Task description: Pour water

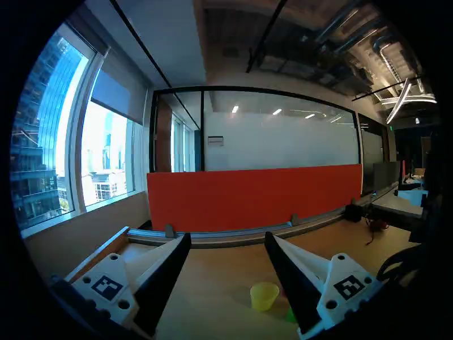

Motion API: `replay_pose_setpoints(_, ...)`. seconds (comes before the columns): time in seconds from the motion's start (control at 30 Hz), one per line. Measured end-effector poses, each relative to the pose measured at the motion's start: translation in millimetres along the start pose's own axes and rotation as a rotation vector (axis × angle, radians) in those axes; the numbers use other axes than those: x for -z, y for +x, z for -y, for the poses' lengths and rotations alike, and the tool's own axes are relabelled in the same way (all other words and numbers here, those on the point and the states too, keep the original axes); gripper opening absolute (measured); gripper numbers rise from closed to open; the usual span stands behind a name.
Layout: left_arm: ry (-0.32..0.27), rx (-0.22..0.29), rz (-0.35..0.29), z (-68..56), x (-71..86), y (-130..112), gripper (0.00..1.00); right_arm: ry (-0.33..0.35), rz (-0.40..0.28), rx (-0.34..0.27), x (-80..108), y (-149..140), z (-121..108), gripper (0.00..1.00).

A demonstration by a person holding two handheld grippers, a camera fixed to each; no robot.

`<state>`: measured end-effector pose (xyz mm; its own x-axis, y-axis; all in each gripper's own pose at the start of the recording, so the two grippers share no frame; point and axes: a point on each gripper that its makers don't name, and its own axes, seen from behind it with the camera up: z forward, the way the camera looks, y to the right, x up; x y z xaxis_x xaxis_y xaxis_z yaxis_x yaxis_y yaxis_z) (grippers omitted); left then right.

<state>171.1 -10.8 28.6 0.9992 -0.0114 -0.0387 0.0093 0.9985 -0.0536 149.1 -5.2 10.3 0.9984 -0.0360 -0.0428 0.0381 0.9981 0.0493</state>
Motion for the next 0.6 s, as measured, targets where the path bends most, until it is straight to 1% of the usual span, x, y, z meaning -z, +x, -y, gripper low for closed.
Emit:
replay_pose_setpoints(0.17,-0.021,0.004,-0.009,-3.2,-1.2,23,0.96,-0.002,-0.014,0.008,-1.8,22,0,1.00)
replay_pose_setpoints(0.3,-0.047,0.013,-0.013,-7.2,-2.3,35,0.96,0.008,-0.021,0.008,-2.9,29,2,1.00)
replay_pose_setpoints(0.47,-0.098,0.024,-0.004,-16.1,-3.8,39,0.96,0.063,-0.018,0.010,-3.1,28,14,1.00)
replay_pose_setpoints(0.6,-0.151,0.045,0.002,-24.5,-6.3,39,0.96,0.130,-0.026,-0.001,-0.7,32,27,1.00)
